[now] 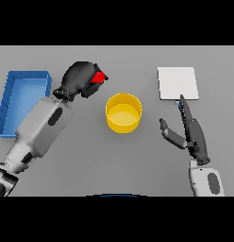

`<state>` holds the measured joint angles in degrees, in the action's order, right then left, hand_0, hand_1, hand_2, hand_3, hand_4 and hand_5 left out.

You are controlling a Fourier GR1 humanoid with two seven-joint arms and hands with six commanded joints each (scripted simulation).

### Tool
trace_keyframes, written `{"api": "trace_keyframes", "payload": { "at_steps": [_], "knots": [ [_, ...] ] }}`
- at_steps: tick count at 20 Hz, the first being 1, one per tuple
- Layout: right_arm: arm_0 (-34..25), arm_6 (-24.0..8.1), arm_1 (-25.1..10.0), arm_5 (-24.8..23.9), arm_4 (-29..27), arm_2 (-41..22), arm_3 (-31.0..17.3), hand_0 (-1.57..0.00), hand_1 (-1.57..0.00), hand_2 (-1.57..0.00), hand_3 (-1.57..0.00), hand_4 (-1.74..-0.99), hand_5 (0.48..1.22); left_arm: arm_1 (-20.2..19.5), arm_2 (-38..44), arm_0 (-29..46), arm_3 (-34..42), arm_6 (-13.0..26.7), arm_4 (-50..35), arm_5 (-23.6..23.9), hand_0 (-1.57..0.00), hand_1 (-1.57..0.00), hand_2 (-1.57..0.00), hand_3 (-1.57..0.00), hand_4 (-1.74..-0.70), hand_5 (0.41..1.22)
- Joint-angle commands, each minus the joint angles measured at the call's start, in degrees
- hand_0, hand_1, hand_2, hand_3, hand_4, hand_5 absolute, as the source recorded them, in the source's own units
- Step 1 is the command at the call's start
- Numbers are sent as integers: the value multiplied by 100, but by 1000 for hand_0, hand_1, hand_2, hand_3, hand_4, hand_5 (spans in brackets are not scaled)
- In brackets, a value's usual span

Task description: Pick up the red beaker and tilt it to pour out 1 green nut into yellow bowl. Pick up the yellow bowl and place it on the metallic measuring scale.

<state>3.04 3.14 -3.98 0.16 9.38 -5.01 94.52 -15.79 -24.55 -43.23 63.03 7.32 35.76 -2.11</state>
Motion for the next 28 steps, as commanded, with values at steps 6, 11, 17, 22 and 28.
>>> {"api": "trace_keyframes", "payload": {
  "at_steps": [6,11,17,22,28],
  "knots": [
    [-40,-197,16,31,-126,54,36,1,1,1,1,-1284,678,-279,-959,-753,-465,43,648,-1019,-1571,-1571,-1571,-1571,-1606,1208],
    [21,-160,160,53,-283,76,-9,1,1,1,1,-1292,635,-241,-1774,-1424,-779,265,1128,-1808,-1571,-1571,-1571,-1315,-1685,1217],
    [-58,-50,104,122,-450,221,-120,1,1,1,1,-1297,607,-151,-2581,-2053,-1152,-72,1526,-2142,-1571,-1571,-1571,-1336,-1719,1220],
    [-33,-112,87,67,-320,172,-89,1,1,1,1,-1299,601,-33,-3244,-2446,-1325,-172,1932,-2144,-1571,-1571,-1571,-1494,-1733,1221],
    [-5,-203,49,53,-320,176,46,1,1,1,1,-1285,605,85,-4093,-2794,-1456,-325,2358,-2318,-1571,-1571,-1571,-1551,-1739,1221]
  ]
}}
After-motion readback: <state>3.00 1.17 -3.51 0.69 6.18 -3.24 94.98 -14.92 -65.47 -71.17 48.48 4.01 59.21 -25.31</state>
